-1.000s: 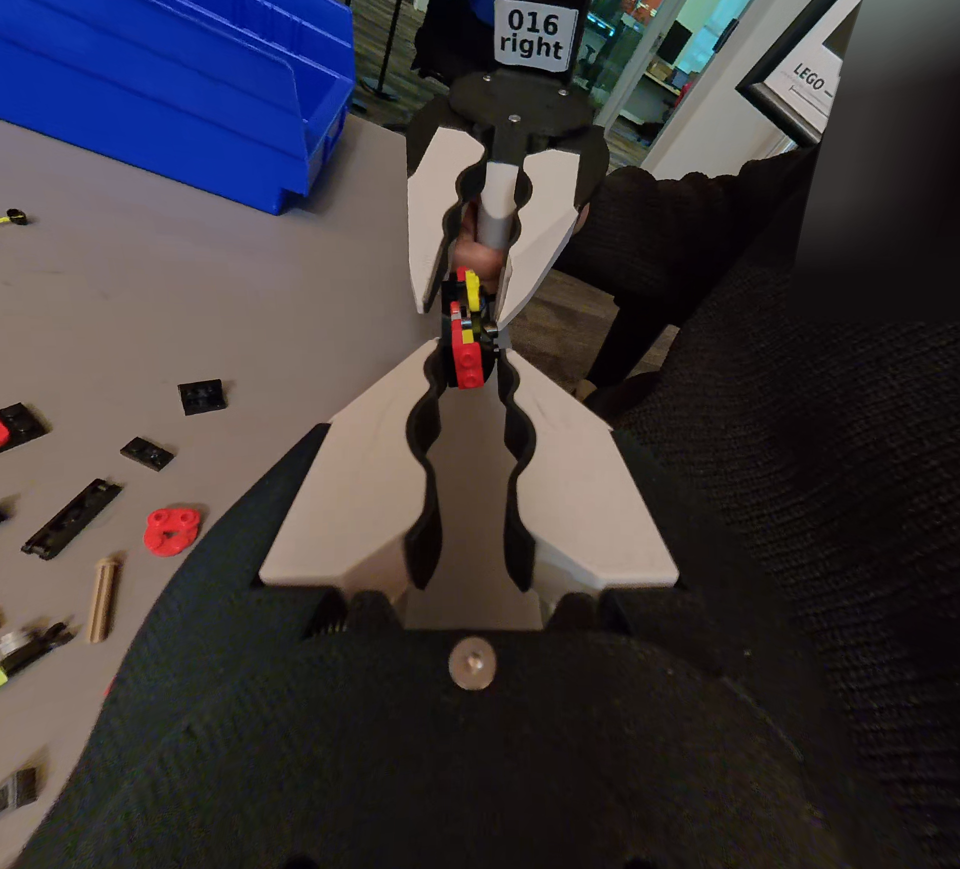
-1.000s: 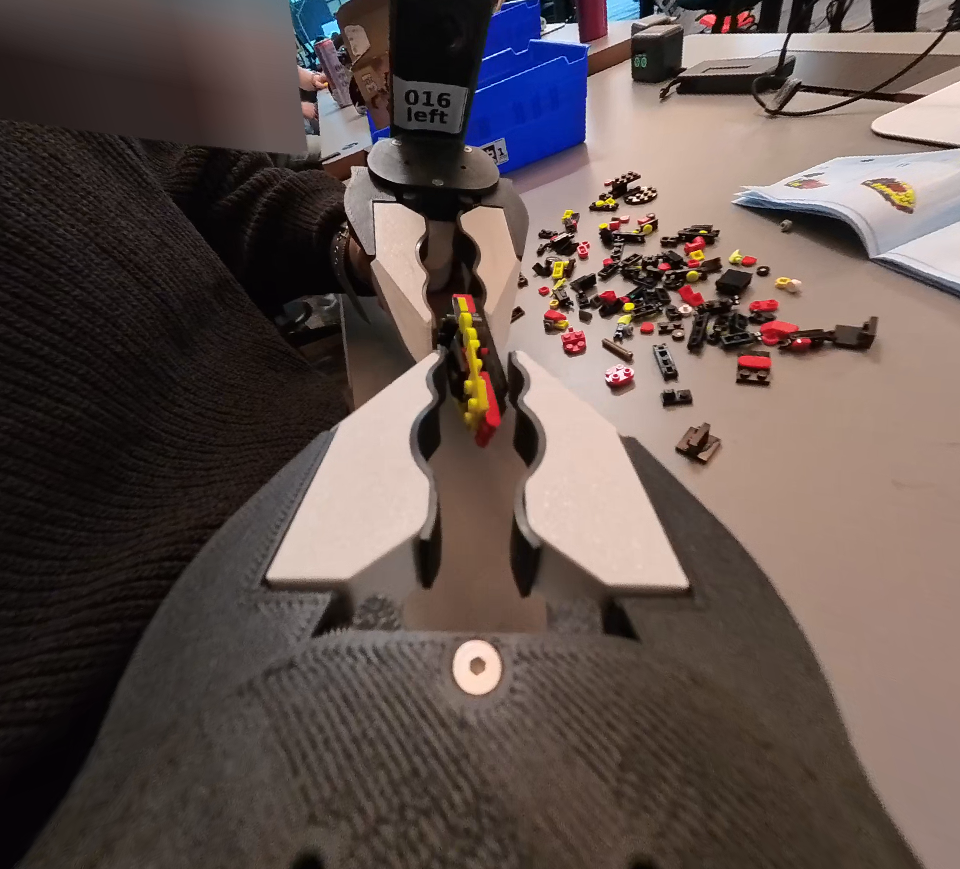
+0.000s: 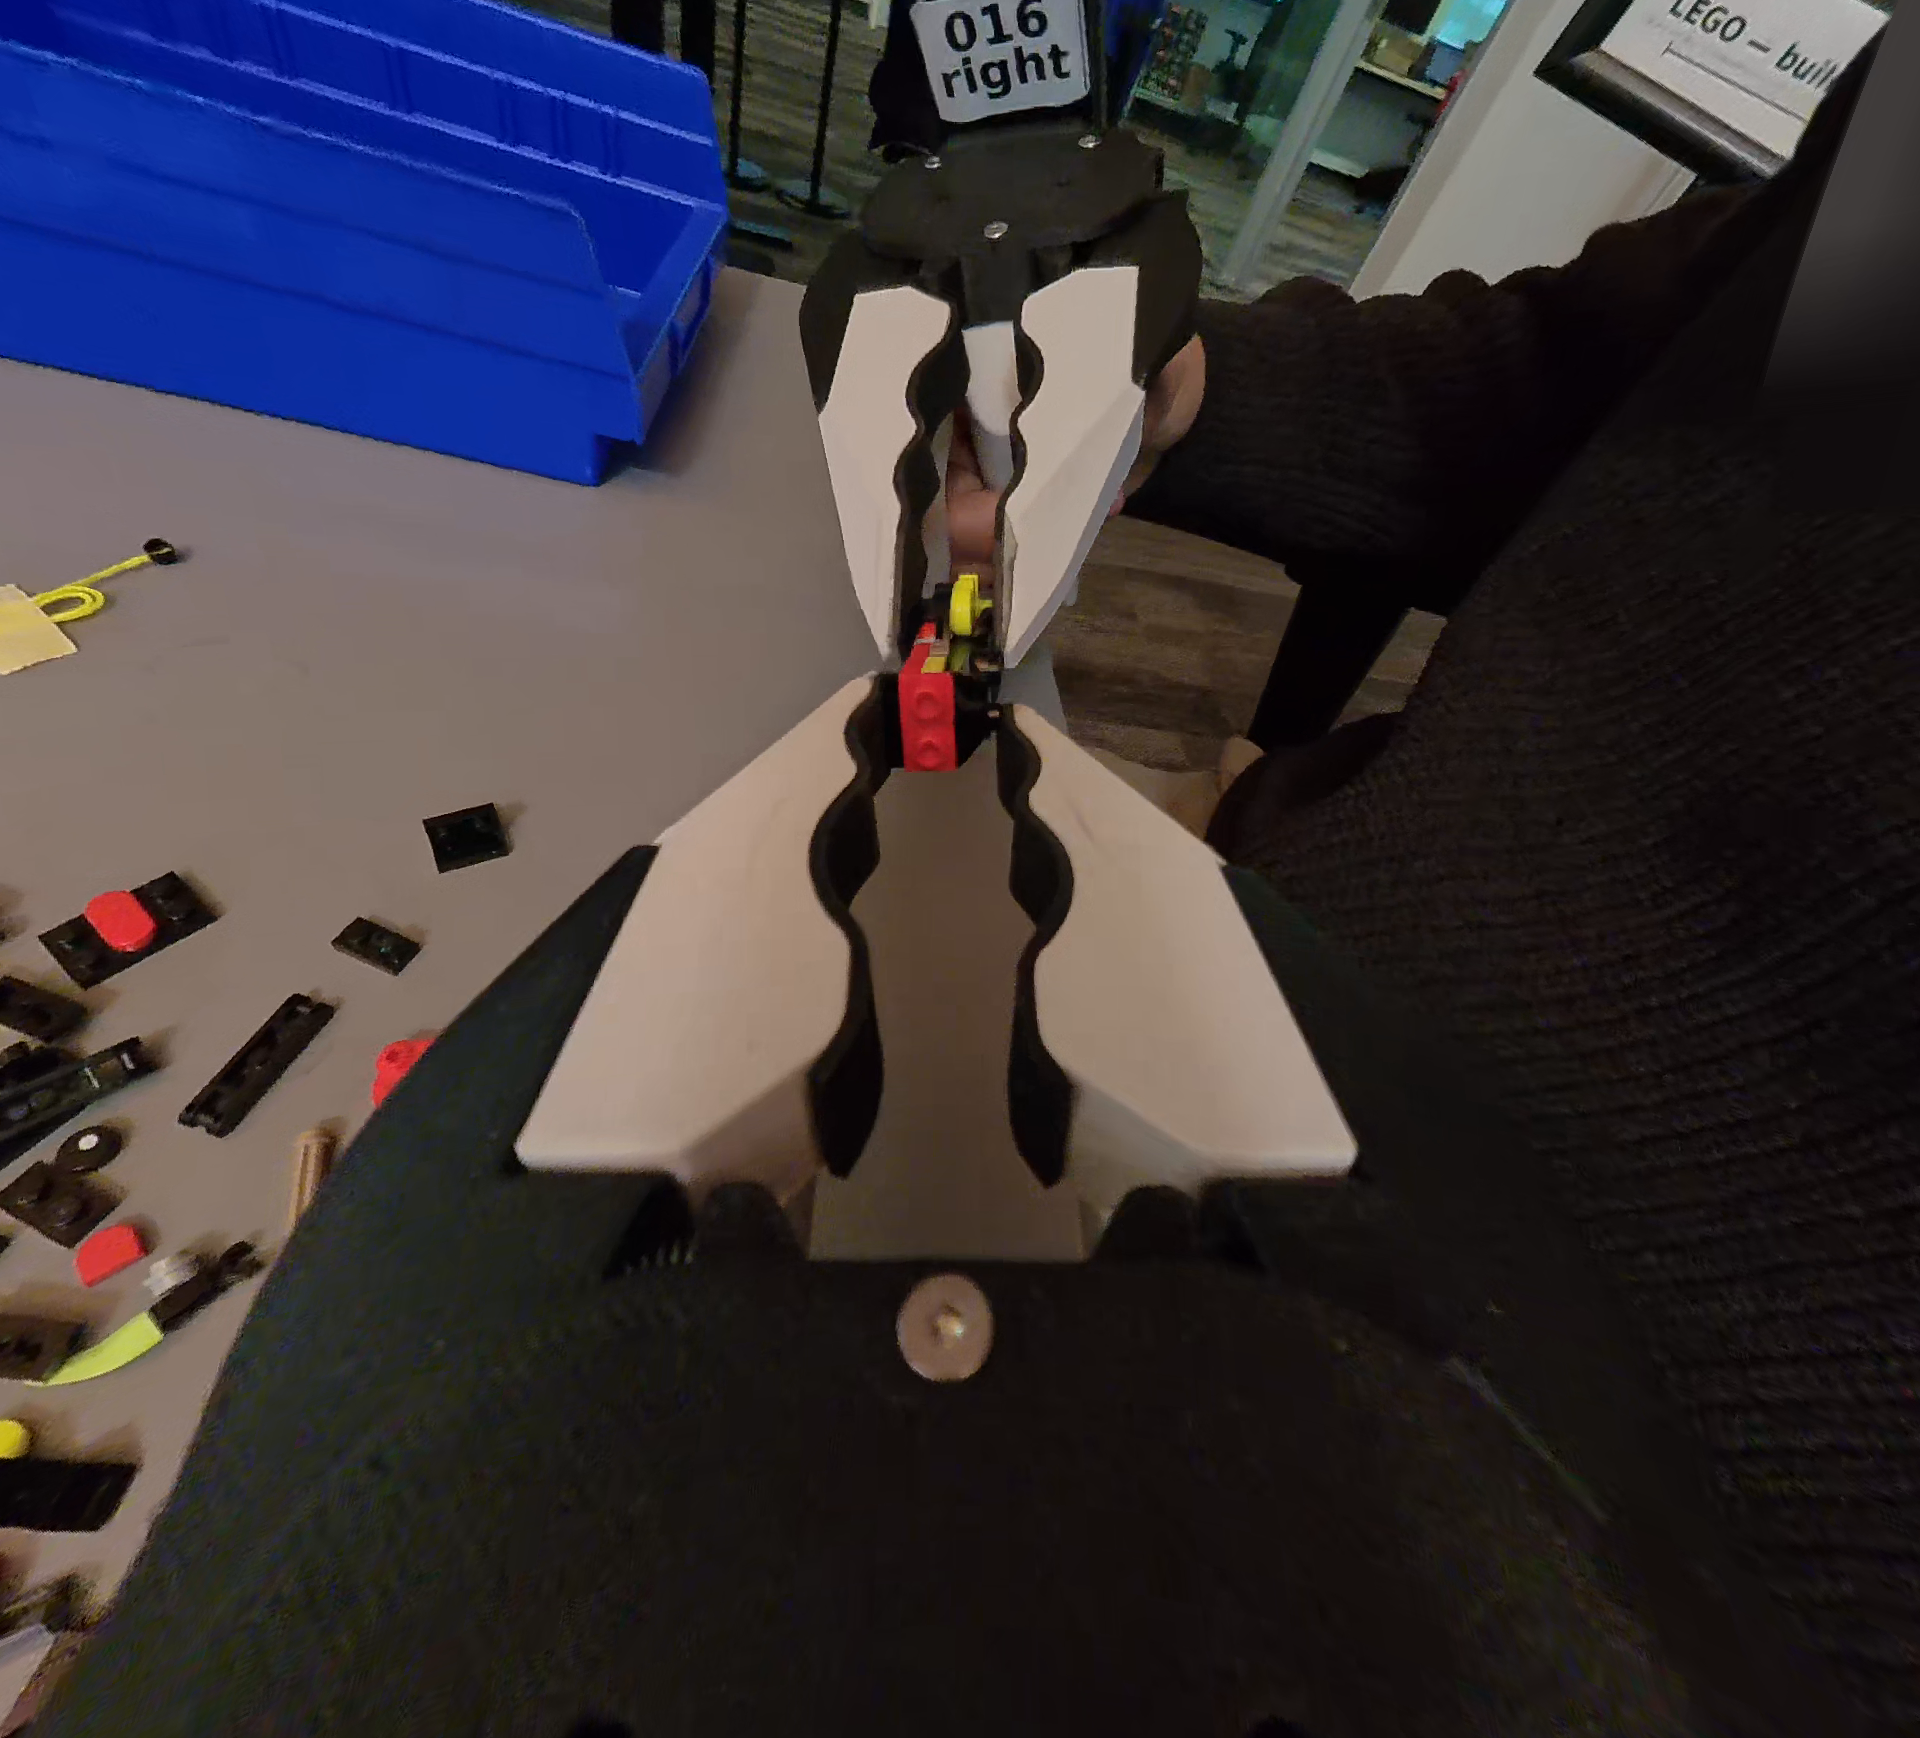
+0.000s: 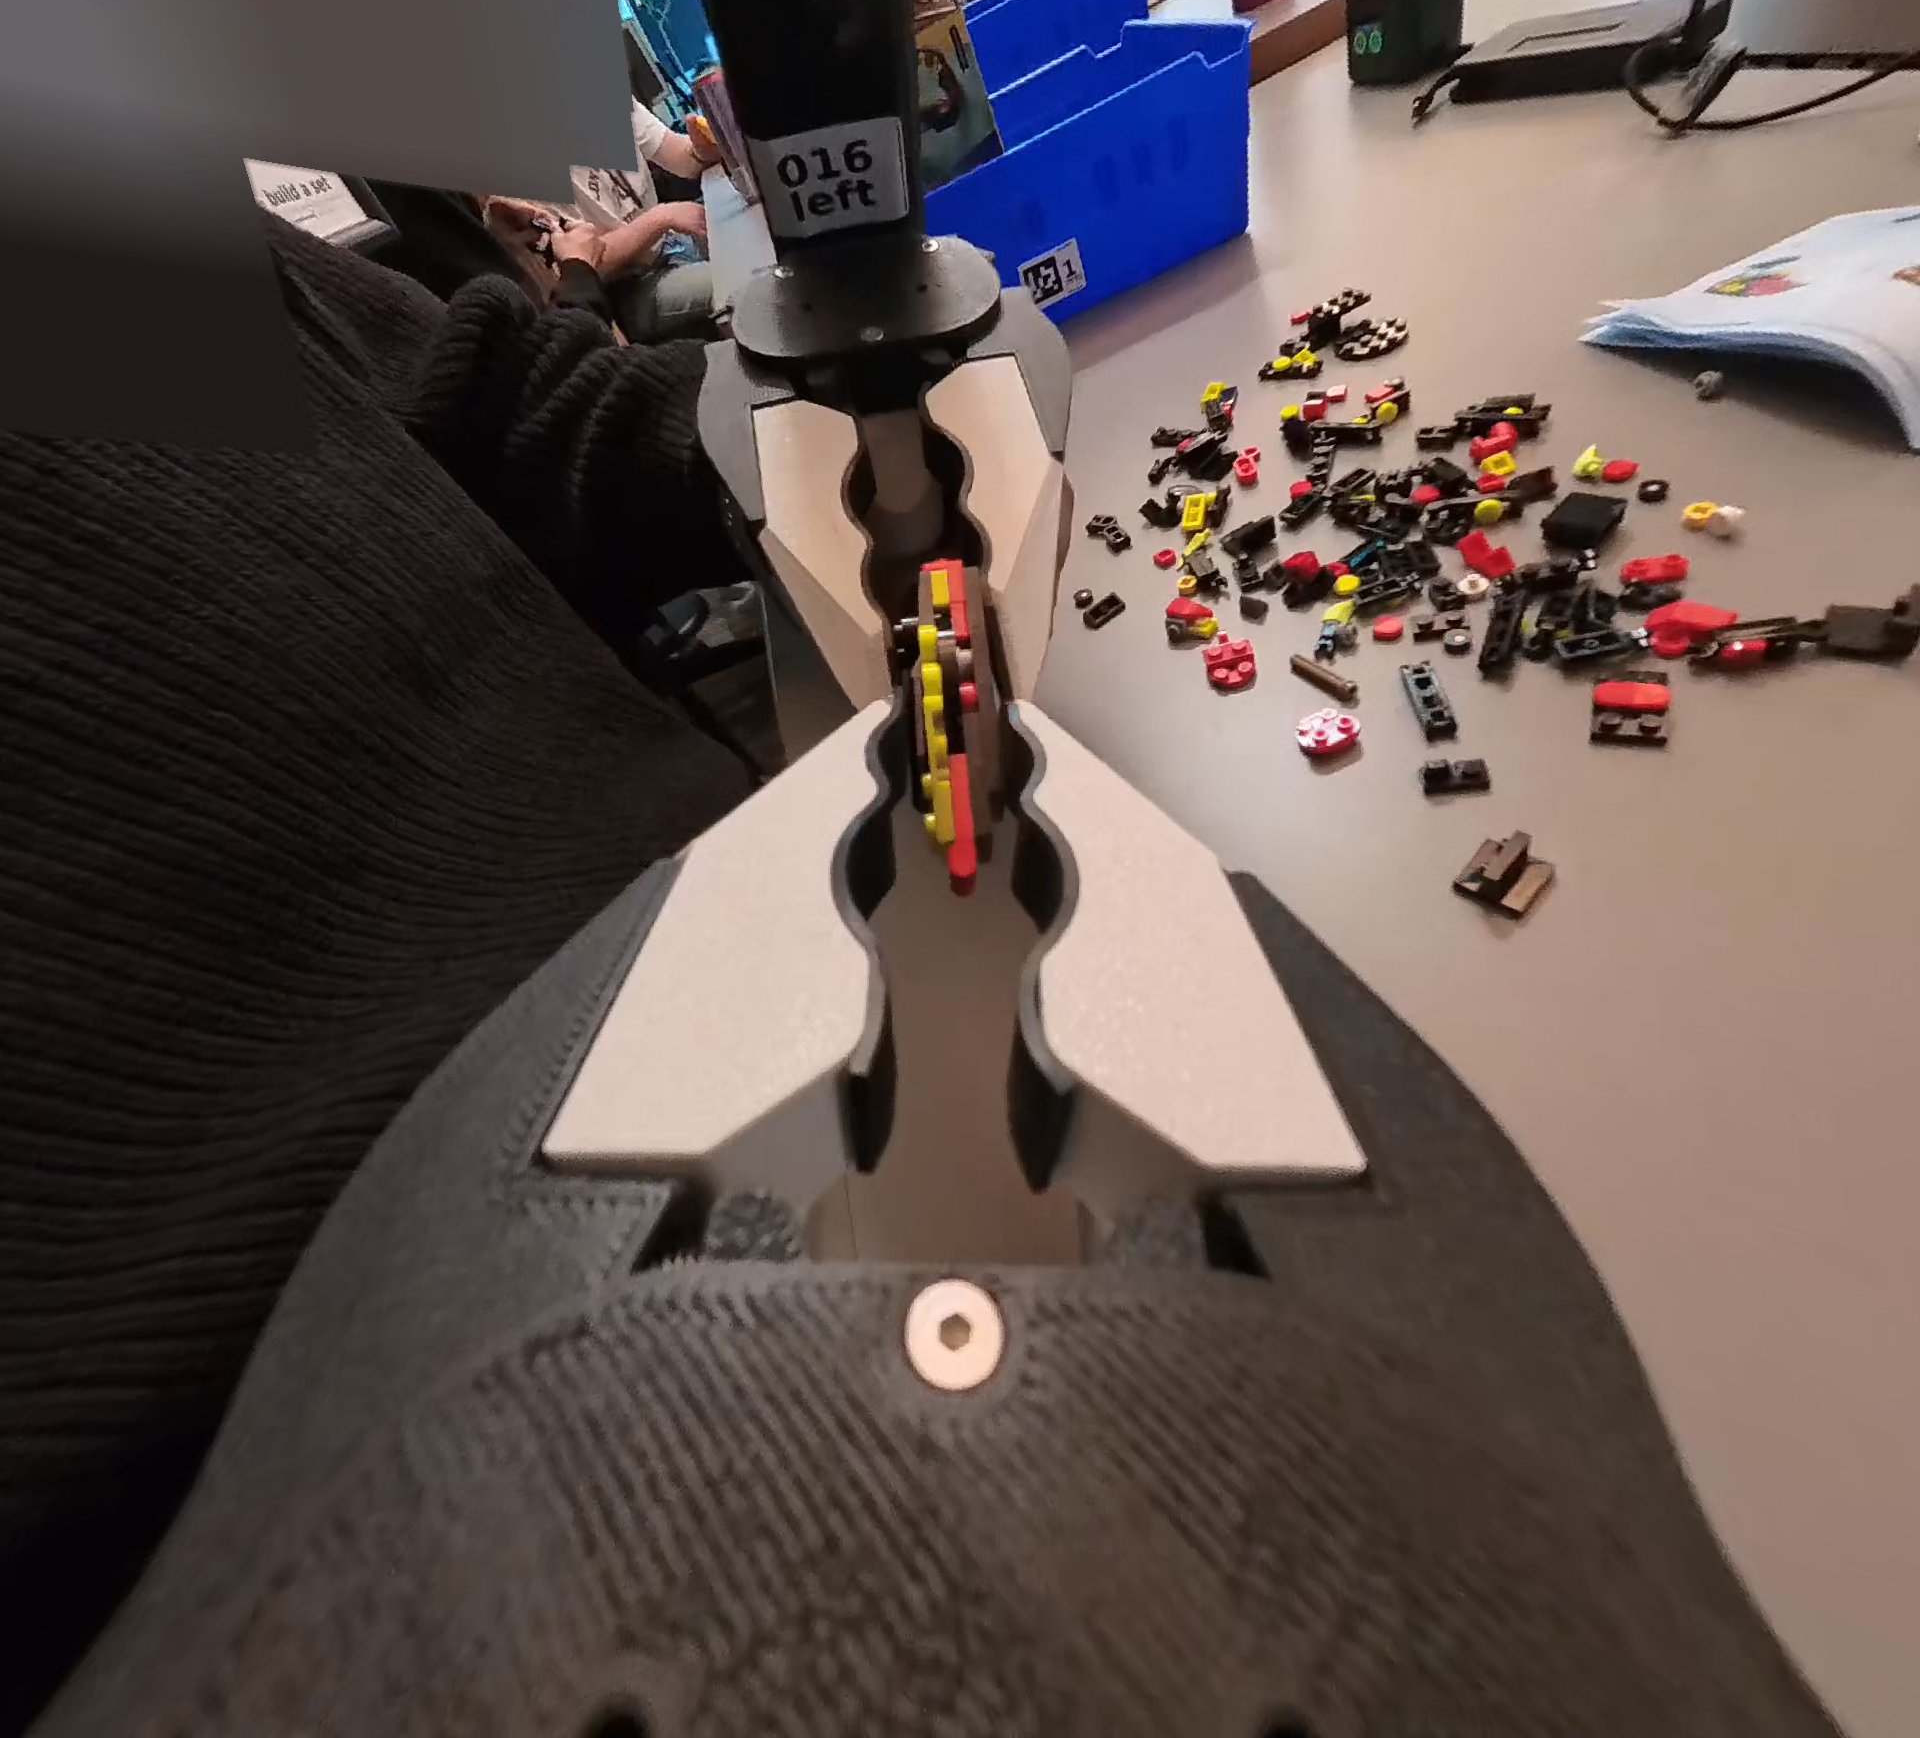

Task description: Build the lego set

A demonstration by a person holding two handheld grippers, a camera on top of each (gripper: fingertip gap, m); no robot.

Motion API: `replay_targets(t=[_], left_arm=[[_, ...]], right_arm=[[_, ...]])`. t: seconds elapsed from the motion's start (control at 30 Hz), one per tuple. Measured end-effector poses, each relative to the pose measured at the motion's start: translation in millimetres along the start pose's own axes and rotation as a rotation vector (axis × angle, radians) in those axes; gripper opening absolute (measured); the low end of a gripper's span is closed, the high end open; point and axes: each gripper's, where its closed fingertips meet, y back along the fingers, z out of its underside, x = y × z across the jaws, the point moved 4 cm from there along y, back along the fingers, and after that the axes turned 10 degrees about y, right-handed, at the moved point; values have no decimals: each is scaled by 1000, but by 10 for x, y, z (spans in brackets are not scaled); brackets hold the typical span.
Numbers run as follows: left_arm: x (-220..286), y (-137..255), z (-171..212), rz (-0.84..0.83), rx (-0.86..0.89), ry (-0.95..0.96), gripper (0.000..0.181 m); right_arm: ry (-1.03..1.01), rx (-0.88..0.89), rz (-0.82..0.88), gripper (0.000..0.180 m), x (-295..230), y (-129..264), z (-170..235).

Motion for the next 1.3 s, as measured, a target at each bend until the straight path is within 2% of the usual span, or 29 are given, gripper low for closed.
replay_targets(t=[0.37,0.47,0.57,0.93,1.3], left_arm=[[66,17,-47,-25,32,-41,19],[71,26,-60,-36,75,8,20],[36,55,-33,-71,90,56,28],[-72,393,17,-169,216,187,40],[-95,679,28,-258,320,271,53]], right_arm=[[12,21,17,15,-72,9,-74],[18,65,5,15,-56,10,-128],[13,99,-41,15,-47,-30,-166],[15,108,-166,14,15,-302,-246],[46,98,-167,14,121,-481,-290]])
